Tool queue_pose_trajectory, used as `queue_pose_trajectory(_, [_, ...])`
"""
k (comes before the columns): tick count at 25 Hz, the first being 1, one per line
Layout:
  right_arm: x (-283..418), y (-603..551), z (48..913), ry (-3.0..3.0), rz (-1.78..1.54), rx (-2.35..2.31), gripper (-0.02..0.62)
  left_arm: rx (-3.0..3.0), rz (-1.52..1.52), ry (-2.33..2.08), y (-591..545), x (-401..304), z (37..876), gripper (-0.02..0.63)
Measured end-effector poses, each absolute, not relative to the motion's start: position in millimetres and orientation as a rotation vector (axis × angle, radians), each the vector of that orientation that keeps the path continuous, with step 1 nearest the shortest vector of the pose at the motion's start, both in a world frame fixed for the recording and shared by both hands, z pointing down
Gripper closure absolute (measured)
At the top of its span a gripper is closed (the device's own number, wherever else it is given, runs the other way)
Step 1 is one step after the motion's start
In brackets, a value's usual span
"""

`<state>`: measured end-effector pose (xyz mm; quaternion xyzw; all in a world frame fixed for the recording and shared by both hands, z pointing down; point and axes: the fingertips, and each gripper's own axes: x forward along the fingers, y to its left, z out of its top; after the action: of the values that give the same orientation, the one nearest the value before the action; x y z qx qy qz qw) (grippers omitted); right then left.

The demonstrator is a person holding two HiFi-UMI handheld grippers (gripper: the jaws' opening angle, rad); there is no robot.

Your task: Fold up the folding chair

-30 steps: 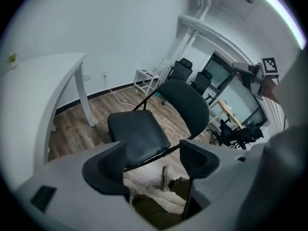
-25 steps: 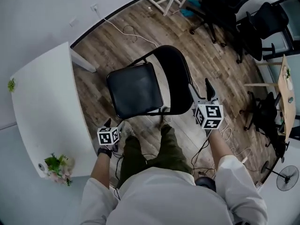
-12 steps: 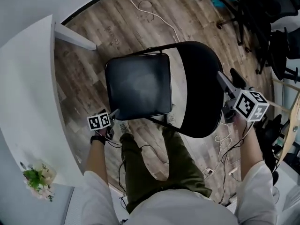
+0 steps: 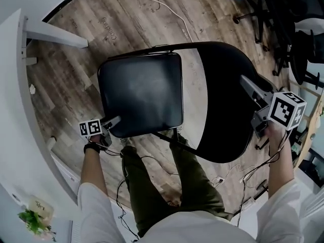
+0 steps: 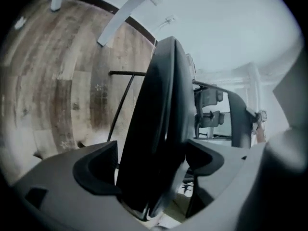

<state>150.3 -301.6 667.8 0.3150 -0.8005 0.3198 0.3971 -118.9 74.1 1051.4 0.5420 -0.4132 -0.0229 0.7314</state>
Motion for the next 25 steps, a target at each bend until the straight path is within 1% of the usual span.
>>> queue_pose_trajectory(1, [148, -301, 668, -2.023, 0.817, 0.791, 0.409, 1.181, -0.106, -0.883, 75, -117, 1053, 0.176])
queue_pose_trajectory(5, [147, -302, 670, -2.024, 0.867, 0.796, 0.436, 1.184, -0.154, -0.836, 73, -117, 1055, 0.164])
queue_pose_trajectory(15, [149, -301, 657, -2.014, 0.885, 0.794, 0.445, 1.147, -0.084, -0.88, 73, -104, 1033, 0.167])
queue_pose_trajectory(19, [156, -306, 638, -2.017, 0.878, 0.794, 0.448, 1.164, -0.025, -0.89, 67, -84, 1003, 0.174])
queue_pose_trajectory(25, [171, -306, 604, -2.009, 0.861, 0.798, 0.451, 1.267, 0.039, -0.844, 55, -36, 936, 0.181])
